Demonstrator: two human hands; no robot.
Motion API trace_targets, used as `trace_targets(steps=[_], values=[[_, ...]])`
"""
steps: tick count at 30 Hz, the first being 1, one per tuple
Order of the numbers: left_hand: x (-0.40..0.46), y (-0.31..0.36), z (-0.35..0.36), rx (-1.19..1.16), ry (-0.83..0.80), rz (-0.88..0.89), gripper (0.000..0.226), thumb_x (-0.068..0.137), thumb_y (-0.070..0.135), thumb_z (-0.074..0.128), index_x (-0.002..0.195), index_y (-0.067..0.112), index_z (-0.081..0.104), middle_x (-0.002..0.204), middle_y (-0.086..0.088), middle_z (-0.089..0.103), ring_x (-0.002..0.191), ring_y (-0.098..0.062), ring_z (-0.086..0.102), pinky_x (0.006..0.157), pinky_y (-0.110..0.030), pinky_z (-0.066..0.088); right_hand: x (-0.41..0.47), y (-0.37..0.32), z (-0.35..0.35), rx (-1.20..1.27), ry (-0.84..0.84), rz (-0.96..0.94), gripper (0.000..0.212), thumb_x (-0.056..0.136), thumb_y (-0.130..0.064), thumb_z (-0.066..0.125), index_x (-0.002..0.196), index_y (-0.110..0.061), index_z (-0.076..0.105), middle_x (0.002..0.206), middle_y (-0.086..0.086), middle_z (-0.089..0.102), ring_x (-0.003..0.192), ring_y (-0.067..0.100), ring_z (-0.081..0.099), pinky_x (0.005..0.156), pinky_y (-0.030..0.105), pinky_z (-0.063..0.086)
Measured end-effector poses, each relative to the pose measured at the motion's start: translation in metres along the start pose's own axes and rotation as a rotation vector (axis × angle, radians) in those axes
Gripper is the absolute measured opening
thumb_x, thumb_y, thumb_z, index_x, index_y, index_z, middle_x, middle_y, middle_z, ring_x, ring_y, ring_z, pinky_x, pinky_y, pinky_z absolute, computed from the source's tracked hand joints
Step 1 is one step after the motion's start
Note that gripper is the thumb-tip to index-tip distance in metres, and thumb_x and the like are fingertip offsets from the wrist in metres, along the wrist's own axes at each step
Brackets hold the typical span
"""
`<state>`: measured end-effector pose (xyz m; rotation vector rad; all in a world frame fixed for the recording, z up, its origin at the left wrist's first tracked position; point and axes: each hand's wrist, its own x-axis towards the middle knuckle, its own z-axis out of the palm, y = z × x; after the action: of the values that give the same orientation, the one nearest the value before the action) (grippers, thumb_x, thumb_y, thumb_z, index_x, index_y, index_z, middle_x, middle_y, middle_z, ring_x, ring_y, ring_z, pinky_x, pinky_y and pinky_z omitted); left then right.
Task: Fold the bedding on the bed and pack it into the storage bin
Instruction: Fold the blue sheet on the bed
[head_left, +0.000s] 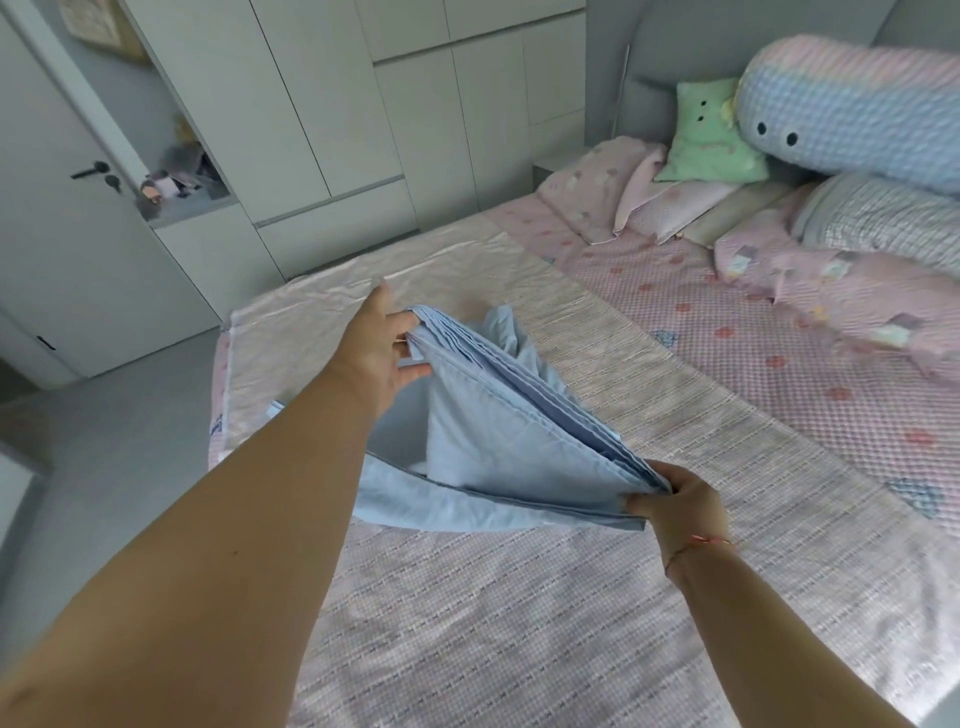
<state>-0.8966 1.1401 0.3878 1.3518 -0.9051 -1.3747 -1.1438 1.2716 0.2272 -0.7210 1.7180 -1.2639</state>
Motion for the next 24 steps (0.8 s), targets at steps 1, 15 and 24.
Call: trace_targets(steps=[1, 15, 24], values=[[-0.002, 0.003, 0.000, -0.023, 0.014, 0.001, 0.050, 0.097, 0.057, 0.037, 0.106, 0.013, 0.058, 0.122, -0.012, 0.060, 0.111, -0.029, 0.059, 0.093, -0.052, 0.051, 0.000, -0.007, -0.001, -0.030, -0.004, -0.030, 0.043, 0.064, 0.010, 0.075, 0.099, -0.014, 0.069, 0.078, 0.001, 0.067, 0.067, 0.011, 0.060, 0.053, 0.013, 0.044], [-0.052, 0.114, -0.053, -0.207, 0.239, 0.286, 0.056, 0.100, 0.056, 0.028, 0.131, 0.016, 0.053, 0.125, 0.000, 0.060, 0.106, -0.017, 0.059, 0.071, -0.034, 0.054, 0.011, -0.203, 0.029, -0.138, -0.079, -0.522, 0.046, 0.066, 0.011, 0.073, 0.108, -0.008, 0.071, 0.090, 0.006, 0.067, 0.080, 0.018, 0.058, 0.053, 0.004, 0.043], [-0.109, 0.176, -0.077, -0.276, 0.287, 0.424, 0.035, 0.102, 0.048, 0.034, 0.111, 0.019, 0.052, 0.126, -0.002, 0.060, 0.111, -0.018, 0.062, 0.097, -0.039, 0.051, -0.011, -0.297, 0.054, -0.166, -0.131, -0.685, 0.039, 0.075, 0.005, 0.070, 0.113, -0.005, 0.068, 0.097, 0.007, 0.065, 0.085, 0.016, 0.056, 0.074, 0.020, 0.042]])
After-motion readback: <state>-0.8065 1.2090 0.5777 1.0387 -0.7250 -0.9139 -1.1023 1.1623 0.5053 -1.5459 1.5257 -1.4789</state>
